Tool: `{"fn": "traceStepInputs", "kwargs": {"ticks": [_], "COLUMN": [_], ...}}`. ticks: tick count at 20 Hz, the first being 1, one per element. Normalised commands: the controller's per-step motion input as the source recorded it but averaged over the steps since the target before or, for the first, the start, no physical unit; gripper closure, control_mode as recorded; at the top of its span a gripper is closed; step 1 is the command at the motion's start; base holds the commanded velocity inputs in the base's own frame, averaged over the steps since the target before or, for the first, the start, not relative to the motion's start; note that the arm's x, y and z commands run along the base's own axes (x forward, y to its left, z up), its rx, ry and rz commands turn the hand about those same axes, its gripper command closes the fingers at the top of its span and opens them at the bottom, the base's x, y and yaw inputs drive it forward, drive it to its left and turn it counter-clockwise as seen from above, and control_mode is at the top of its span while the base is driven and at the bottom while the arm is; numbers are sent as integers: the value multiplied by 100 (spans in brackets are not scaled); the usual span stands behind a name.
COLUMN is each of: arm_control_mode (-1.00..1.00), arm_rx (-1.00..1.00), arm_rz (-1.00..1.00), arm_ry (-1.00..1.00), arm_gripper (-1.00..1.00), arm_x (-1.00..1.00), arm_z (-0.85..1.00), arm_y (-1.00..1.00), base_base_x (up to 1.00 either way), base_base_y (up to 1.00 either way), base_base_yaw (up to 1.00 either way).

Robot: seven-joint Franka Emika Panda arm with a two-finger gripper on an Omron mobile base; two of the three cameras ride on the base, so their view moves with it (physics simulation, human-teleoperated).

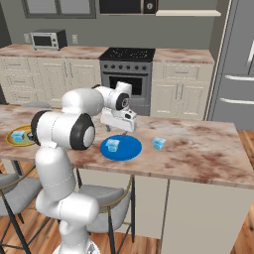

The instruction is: Place two yogurt containers on each plate.

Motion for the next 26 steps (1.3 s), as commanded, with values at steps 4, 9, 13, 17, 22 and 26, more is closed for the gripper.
{"fn": "traceStepInputs", "kwargs": {"ticks": [4,9,13,17,22,26], "arm_control_mode": [-100,-100,-100,-100,-100,-100], "arm_rx": [-1,0,-1,-1,0,0], "arm_rz": [0,0,0,0,0,0], "arm_ry": [-10,-1,-2,0,0,-1], "arm_gripper": [-100,-100,-100,-100,-100,-100], "arm_x": [0,0,0,0,0,0], "arm_z": [23,16,2,0,0,0], "arm_y": [-44,-58,-56,-55,-49,-49], "base_base_x": [0,0,0,0,0,0], "base_base_y": [0,0,0,0,0,0], "base_base_yaw": [0,0,0,0,0,0]}}
